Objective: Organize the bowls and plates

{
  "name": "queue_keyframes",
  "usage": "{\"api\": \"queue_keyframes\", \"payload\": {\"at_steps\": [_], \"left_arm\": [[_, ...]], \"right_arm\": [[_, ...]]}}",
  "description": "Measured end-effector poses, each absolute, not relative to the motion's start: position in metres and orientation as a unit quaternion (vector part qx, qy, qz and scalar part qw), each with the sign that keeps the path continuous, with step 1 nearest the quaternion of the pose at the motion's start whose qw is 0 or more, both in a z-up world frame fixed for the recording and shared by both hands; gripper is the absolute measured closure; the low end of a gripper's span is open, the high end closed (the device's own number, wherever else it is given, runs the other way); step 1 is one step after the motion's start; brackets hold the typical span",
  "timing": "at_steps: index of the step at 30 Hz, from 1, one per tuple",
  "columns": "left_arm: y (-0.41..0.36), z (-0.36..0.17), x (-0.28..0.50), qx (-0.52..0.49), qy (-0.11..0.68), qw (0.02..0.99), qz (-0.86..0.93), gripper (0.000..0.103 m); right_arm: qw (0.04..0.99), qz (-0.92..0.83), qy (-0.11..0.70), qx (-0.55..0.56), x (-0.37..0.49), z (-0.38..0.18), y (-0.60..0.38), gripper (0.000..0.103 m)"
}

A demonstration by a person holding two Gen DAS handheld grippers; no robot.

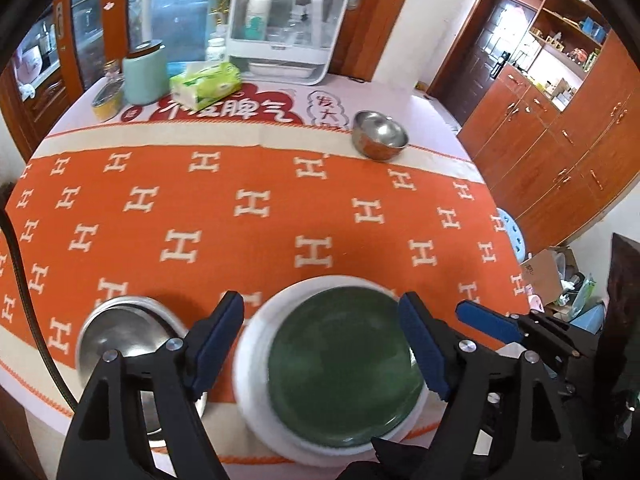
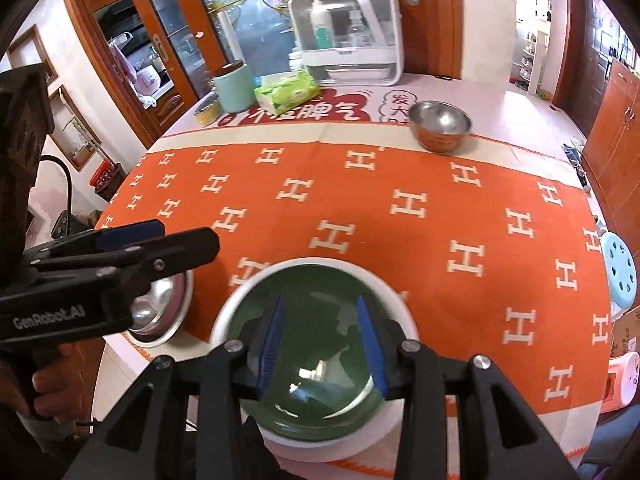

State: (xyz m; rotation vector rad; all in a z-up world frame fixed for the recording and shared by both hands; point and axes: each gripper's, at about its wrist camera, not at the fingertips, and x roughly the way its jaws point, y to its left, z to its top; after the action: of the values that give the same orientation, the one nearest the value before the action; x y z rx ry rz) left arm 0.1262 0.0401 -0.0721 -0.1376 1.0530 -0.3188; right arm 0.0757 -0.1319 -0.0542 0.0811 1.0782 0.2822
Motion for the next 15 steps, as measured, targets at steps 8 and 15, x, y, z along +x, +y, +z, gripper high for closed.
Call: {"api": "queue_keyframes", "payload": {"at_steps": [8,15], "left_arm": [[-0.010,-0.063,0.147,-0.046,0.496,0.850,-0.169,0.024],[-0.042,-0.050,0.183,-0.038,0.520,0.832,-0.192,0.024]], "right_arm": [[0.857,0.101,0.498,0.084,0.096,-0.059,-0.195,0.053],[0.852,0.066,0.502,0.133,0.115,-0.070,-0.243,0.048]]}}
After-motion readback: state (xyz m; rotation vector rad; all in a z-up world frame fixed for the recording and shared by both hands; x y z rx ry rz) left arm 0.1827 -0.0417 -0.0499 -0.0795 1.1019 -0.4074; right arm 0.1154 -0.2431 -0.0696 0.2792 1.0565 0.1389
